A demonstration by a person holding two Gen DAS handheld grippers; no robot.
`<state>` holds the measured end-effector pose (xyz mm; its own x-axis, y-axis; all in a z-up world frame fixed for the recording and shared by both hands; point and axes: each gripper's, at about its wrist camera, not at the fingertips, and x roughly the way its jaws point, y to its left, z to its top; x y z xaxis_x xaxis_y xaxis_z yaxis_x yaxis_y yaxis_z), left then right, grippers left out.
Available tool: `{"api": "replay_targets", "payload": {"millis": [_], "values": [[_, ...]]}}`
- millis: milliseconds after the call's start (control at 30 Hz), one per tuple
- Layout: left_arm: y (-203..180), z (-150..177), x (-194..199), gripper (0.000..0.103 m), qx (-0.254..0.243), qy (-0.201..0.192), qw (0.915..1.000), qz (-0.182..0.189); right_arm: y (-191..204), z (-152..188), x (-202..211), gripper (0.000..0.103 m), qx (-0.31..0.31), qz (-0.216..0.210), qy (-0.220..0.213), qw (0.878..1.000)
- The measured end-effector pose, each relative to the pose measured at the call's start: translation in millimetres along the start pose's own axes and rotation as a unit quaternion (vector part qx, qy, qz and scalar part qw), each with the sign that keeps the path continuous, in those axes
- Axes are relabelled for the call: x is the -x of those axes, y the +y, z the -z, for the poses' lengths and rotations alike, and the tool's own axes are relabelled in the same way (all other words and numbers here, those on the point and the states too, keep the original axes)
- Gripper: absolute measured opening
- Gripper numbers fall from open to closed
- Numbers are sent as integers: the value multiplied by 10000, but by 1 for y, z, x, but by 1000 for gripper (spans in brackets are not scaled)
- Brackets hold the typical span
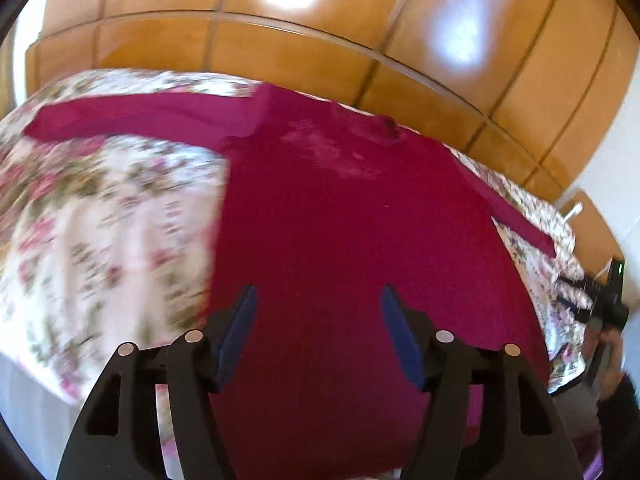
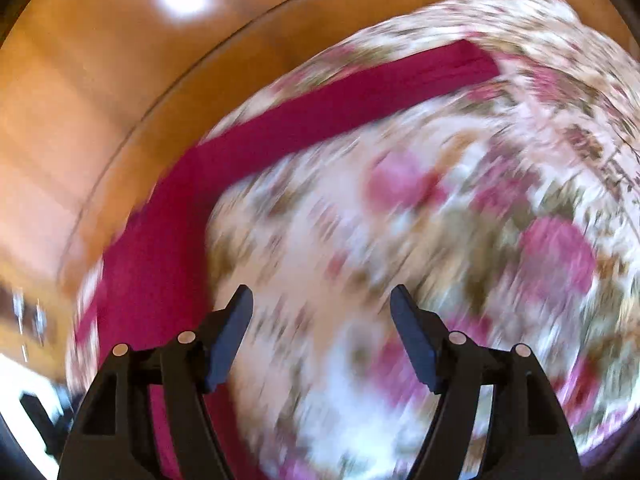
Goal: Fold small clothes
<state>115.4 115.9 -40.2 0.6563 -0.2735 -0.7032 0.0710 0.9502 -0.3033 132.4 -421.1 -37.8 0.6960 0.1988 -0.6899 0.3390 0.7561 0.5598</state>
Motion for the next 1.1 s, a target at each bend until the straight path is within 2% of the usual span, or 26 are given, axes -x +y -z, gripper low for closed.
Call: {"api": "replay_targets", "payload": {"millis": [200, 233, 333, 433, 500, 567, 667, 767, 867, 1000, 1100], "values": [[-34, -7, -44, 63, -543, 122, 9982, -228, -42, -78, -33, 59, -1073, 275, -405, 9930], [-36, -7, -48, 63, -581, 144, 9979, -249, -49, -86, -35, 54, -1146, 344, -432, 9919], [-34, -6, -58, 63, -635, 324, 9973, -198, -59, -114, -54, 50, -1363, 600, -500, 9876], [-27, -5, -64, 63, -594, 485, 9968, -233, -71, -138, -66, 46, -1426, 768, -557, 9852], [-22, -3, -64, 63, -510, 516, 9972, -181, -70, -151, -75, 33, -1317, 1004, -540, 9847], [-22, -3, -64, 63, -462, 519, 9974, -167, -70, -158, -82, 9, -1086, 1260, -509, 9847], [-21, -5, -65, 63, -404, 506, 9978, -139, -45, -167, -73, 7, -594, 1404, -690, 9859], [-16, -9, -65, 63, -258, 512, 9984, -17, -15, -172, -54, 7, -269, 1220, -939, 9877], [-8, -13, -64, 63, 0, 541, 9984, 188, 35, -180, -38, 7, 212, 711, -1109, 9910], [-1, -16, -60, 63, 173, 481, 9982, 301, 123, -174, -34, 7, 959, -108, -1119, 9890], [5, -19, -55, 63, 275, 408, 9983, 317, 199, -153, -47, 7, 1505, -802, -927, 9810]]}}
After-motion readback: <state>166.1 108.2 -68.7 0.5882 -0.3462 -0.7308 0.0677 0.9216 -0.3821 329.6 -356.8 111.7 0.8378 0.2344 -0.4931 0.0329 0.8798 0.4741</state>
